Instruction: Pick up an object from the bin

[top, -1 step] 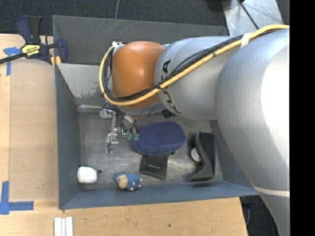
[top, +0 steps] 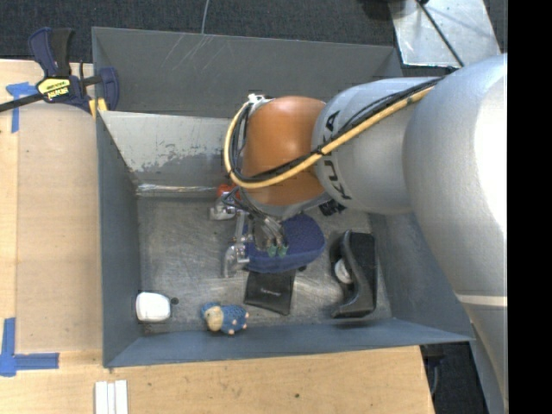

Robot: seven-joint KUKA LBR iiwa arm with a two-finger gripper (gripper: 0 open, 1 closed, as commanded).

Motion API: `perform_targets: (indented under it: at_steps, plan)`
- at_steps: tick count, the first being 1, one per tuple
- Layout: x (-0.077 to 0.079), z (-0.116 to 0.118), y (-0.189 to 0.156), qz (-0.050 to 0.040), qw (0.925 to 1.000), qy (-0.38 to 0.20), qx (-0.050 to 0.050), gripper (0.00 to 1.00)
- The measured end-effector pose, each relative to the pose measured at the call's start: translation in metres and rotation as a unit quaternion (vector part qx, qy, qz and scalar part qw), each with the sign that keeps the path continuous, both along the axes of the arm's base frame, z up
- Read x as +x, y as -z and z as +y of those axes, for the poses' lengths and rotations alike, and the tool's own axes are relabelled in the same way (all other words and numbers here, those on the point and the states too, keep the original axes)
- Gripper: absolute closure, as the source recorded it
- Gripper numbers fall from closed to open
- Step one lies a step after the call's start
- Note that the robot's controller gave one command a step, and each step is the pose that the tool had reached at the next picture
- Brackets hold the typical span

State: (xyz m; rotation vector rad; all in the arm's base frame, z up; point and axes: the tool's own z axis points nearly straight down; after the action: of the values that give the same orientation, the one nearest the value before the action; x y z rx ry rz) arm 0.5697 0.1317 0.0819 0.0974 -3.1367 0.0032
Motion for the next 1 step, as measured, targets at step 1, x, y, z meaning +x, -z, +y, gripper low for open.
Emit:
perform_targets:
  at_steps: [1]
  plan:
    - [-0.0045, -0.0362, 0.0055, -0.0082, 0.9996, 0.024, 0.007, 0.00]
